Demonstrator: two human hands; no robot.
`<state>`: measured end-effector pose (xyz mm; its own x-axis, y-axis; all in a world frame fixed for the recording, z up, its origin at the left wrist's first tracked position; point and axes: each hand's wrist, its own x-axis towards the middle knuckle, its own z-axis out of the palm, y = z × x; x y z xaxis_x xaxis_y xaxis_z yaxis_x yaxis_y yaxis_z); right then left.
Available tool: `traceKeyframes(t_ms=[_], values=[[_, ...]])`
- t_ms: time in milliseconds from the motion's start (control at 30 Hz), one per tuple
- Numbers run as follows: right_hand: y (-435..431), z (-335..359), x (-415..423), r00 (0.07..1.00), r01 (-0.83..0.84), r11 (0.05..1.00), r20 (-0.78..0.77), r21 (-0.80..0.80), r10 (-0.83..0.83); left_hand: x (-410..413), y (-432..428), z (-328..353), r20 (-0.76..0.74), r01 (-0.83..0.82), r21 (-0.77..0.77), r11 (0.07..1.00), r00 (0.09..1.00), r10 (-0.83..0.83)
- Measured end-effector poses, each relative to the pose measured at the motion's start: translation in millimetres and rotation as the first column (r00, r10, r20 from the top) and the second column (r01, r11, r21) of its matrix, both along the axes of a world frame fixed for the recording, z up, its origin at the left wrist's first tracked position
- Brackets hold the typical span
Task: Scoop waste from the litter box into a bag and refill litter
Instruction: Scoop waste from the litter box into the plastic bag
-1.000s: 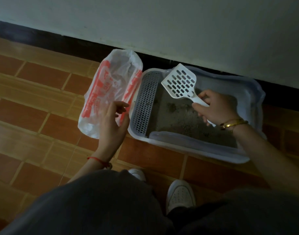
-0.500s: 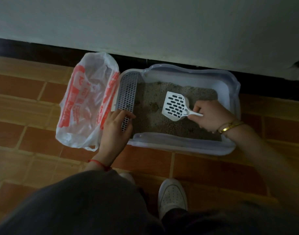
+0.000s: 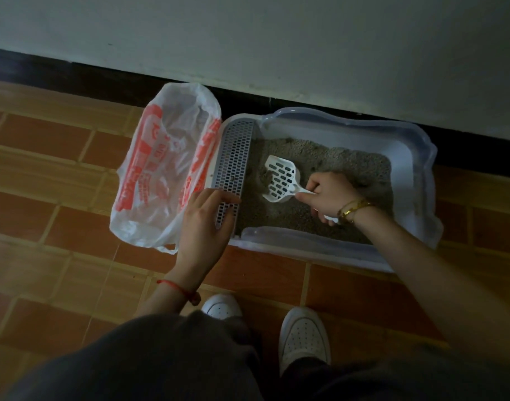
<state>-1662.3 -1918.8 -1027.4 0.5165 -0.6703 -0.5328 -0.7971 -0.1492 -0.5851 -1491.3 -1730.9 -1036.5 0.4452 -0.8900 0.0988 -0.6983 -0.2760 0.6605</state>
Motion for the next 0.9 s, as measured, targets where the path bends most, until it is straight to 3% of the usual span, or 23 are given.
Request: traceKeyframes(t_ms=[333,600,767,900], values=[[4,11,-32,0.971,0.174,0.980,0.147,0.098,-0.188,10,6,-3,-0.071,-0.048,-0.039,0.998,0.996,0.045],[8,25,-49,0.818,0.294,0.890,0.390,0.350,-0.423,5,-3,3,-0.054,-0.034,-0.014,0.999,0.998,0.034],[13,30,-50,0.779,0.315,0.882,0.434,0.351,-0.452,-3,-4,7,-0.058,-0.010,0.019,1.000,0.998,0.011],[14,33,-51,0.809,0.298,0.914,0.436,0.274,-0.394,-4,-1,3,-0.048,0.020,0.032,0.999,0.999,-0.019]])
